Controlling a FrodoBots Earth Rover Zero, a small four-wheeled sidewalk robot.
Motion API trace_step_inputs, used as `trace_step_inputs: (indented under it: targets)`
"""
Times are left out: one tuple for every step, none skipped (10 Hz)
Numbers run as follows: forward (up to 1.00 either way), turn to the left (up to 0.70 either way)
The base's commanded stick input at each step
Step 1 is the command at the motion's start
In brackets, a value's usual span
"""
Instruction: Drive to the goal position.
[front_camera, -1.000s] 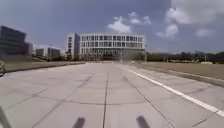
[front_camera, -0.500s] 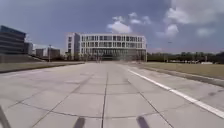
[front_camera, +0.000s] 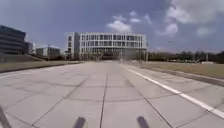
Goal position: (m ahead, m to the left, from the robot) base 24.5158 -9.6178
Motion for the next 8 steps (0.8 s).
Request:
trace_step_inputs:
  targets:
    - [0.7, 0.0]
    - [0.7, 0.0]
    - [0.7, 0.0]
    - [0.7, 0.0]
    - [0.7, 0.0]
    - [0.7, 0.0]
    - [0.7, 0.0]
    - [0.7, 0.0]
